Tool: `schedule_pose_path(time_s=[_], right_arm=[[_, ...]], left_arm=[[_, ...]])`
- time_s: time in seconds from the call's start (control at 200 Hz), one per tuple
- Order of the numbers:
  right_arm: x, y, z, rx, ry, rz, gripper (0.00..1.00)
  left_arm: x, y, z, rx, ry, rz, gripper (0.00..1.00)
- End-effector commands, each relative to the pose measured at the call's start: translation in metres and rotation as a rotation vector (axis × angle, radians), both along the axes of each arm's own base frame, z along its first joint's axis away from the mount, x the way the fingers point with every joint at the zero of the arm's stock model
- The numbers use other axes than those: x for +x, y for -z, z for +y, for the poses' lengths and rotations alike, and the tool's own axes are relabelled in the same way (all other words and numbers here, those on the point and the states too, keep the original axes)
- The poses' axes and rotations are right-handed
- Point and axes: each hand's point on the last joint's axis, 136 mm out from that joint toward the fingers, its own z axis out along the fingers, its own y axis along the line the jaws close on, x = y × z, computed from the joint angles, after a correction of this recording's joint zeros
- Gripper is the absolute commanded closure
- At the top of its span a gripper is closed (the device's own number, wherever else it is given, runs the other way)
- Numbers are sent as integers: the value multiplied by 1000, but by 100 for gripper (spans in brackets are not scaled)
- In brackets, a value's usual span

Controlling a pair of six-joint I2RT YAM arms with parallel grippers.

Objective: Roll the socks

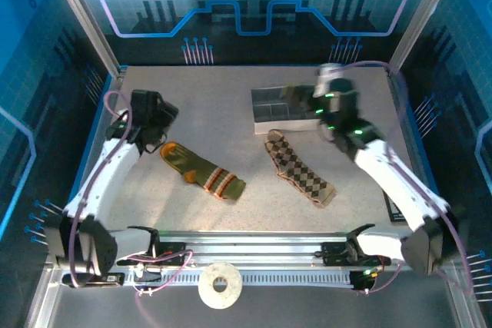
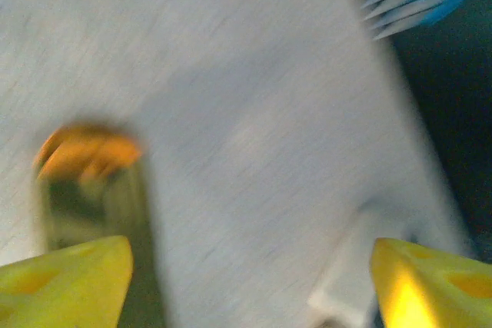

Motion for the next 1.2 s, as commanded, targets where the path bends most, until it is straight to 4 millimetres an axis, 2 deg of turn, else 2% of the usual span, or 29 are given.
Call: schedule_pose_path(time_s=[0.0, 0.055, 0.105, 0.2, 0.37, 0.535, 0.665, 0.78, 0.86, 0.976, 1.076, 1.126, 1.196], right_arm=[[-53, 46, 76, -283, -332, 95, 16], [-79, 75, 110, -341, -484, 133, 31], [-100, 100, 136, -365, -608, 177, 39], [-125, 146, 164, -424, -732, 275, 51], [-122, 210, 176, -454, -744, 455, 55], [-122, 243, 186, -443, -769, 567, 55], [-125, 269, 185, -450, -758, 657, 54], [-134, 278, 181, -404, -760, 731, 53], [-147, 275, 181, -365, -791, 755, 51], [-169, 266, 187, -258, -842, 801, 48], [-191, 255, 197, -173, -902, 826, 46], [-194, 251, 197, -187, -905, 812, 46], [-186, 243, 190, -232, -869, 752, 44]], left_arm=[[-75, 61, -29, -163, 70, 401, 31], [-79, 80, -38, -209, 93, 448, 39], [-77, 93, -44, -231, 112, 476, 45], [-69, 110, -40, -215, 109, 513, 51], [-51, 131, -22, -209, 84, 535, 54], [-39, 139, -8, -198, 89, 552, 53], [-21, 150, -15, -235, 142, 524, 52], [1, 160, -22, -265, 181, 491, 52], [26, 156, -32, -309, 214, 408, 52], [67, 145, -54, -337, 307, 307, 51], [98, 141, -82, -367, 413, 258, 51], [107, 140, -95, -379, 449, 254, 52], [114, 135, -107, -383, 473, 252, 52]])
